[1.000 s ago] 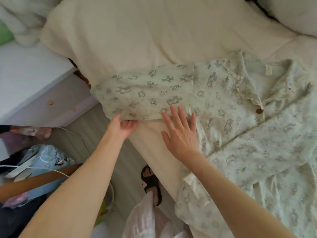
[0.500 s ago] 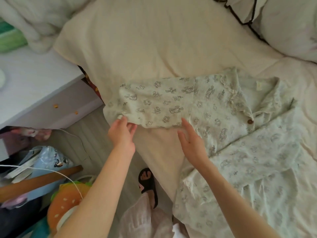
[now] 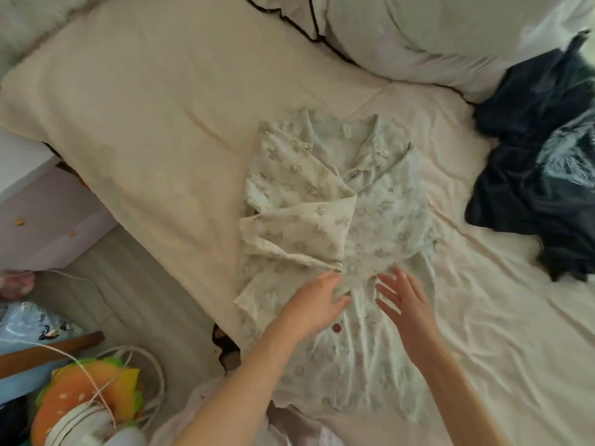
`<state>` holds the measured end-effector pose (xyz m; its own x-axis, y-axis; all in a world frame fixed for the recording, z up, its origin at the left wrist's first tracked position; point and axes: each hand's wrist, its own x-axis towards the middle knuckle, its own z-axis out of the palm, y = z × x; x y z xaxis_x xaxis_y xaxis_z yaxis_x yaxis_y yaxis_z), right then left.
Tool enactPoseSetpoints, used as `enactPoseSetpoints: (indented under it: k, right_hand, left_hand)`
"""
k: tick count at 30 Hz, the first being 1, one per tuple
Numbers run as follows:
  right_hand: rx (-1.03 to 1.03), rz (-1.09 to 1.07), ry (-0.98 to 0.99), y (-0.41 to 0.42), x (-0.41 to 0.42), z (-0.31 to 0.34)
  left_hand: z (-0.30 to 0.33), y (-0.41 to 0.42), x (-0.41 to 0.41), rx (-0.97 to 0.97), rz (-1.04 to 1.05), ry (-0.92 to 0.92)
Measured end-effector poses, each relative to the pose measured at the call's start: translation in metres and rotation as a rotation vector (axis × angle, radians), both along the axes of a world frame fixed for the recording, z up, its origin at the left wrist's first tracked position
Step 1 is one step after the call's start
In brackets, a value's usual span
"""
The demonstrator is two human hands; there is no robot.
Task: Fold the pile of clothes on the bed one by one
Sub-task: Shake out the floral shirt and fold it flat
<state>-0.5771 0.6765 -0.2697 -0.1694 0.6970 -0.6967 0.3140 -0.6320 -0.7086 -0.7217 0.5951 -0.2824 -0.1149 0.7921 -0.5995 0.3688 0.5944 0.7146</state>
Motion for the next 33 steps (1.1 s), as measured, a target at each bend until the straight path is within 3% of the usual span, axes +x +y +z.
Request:
enactPoseSetpoints:
  k: [2,5,7,11,16,20,23,27,30,33]
  right_hand:
    - [-0.024,0.065,-0.064,0.004,0.023,-0.014]
    - [-0.045,0.194,-0.114,0.007,0.035,-0.035]
    - [-0.031,0.311,-0.142,0.007,0.034,-0.047]
    - [-0.074,0.399,-0.138,0.007,0.034,-0.062]
    - [-0.13,0.333,-0.11,0.009,0.058,-0.065]
    - [-0.139,0.253,-0.054,0.016,0.072,-0.061]
    - [-0.212,0.078,0.095,0.025,0.078,-0.056]
    - [-0.381,-0.206,0.257,0.047,0.092,-0.054]
    - [-0.462,-0.232,0.138,0.058,0.104,-0.066]
    - [-0.523,-0.159,0.078,0.064,0.106,-0.08]
  left_hand:
    - [-0.014,-0.004,0.005,-0.039,0.152,0.029]
    - [-0.033,-0.008,-0.017,-0.036,0.548,0.264]
    - [-0.044,-0.005,-0.037,-0.038,0.698,0.378]
    - [-0.061,0.016,-0.06,-0.203,0.877,0.328]
    - [-0.065,0.03,-0.067,-0.256,0.82,0.601]
    - [-0.038,0.041,-0.037,0.03,0.678,0.773]
    - [-0.007,0.053,0.015,0.256,0.374,0.63]
    - [0.011,0.067,0.082,0.282,-0.166,0.231]
    - [-0.001,0.059,0.109,0.268,-0.155,0.148]
    - [-0.028,0.039,0.103,0.124,-0.034,0.239]
